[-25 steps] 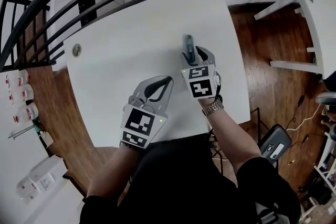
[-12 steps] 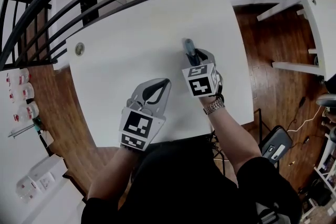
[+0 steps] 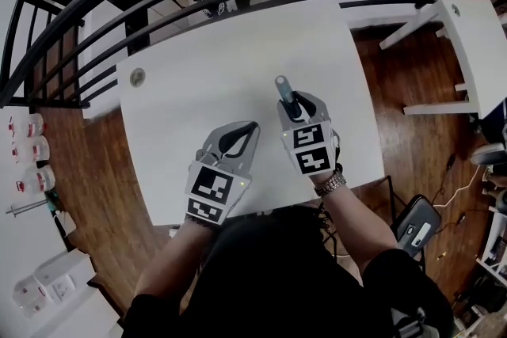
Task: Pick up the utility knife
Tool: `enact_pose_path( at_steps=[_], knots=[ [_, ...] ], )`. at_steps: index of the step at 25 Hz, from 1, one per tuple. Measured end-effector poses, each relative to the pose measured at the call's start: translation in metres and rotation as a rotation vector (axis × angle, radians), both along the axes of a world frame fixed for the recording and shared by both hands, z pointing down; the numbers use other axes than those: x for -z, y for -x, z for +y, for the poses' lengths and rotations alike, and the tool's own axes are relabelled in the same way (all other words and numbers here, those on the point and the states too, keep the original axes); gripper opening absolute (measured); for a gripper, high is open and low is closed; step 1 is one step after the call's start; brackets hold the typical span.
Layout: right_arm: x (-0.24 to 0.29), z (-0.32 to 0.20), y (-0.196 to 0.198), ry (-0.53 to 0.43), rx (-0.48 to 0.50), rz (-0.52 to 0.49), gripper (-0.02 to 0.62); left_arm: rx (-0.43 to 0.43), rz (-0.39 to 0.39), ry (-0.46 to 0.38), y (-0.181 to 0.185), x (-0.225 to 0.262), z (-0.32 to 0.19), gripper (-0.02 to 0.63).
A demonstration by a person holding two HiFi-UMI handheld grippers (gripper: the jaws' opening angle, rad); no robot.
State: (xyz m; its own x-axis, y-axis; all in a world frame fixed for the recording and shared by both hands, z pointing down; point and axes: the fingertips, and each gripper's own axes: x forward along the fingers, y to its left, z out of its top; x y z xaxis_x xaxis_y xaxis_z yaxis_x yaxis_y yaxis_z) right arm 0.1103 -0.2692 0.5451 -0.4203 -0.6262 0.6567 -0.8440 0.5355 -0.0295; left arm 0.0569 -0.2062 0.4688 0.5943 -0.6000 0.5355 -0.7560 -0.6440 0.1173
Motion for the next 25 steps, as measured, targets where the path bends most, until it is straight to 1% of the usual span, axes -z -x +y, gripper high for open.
enact_pose_path(
  at_steps=[6, 13, 17, 25],
  knots=[
    [0.056, 0.042, 0.025, -0.089, 0.026, 0.001, 0.135, 0.004, 0.041, -0.080, 0.026, 0.032, 0.024, 0.015],
    [0.108, 0.090, 0.070, -0.186, 0.062, 0.016, 0.135, 0.019, 0.110, -0.127, 0.068, 0.058, 0.059, 0.015],
    [0.126, 0.116, 0.092, -0.223, 0.068, 0.013, 0.133, 0.022, 0.127, -0.154, 0.092, 0.066, 0.079, 0.015],
    [0.142, 0.157, 0.124, -0.262, 0.067, -0.002, 0.132, 0.017, 0.142, -0.189, 0.124, 0.074, 0.105, 0.015]
  ],
)
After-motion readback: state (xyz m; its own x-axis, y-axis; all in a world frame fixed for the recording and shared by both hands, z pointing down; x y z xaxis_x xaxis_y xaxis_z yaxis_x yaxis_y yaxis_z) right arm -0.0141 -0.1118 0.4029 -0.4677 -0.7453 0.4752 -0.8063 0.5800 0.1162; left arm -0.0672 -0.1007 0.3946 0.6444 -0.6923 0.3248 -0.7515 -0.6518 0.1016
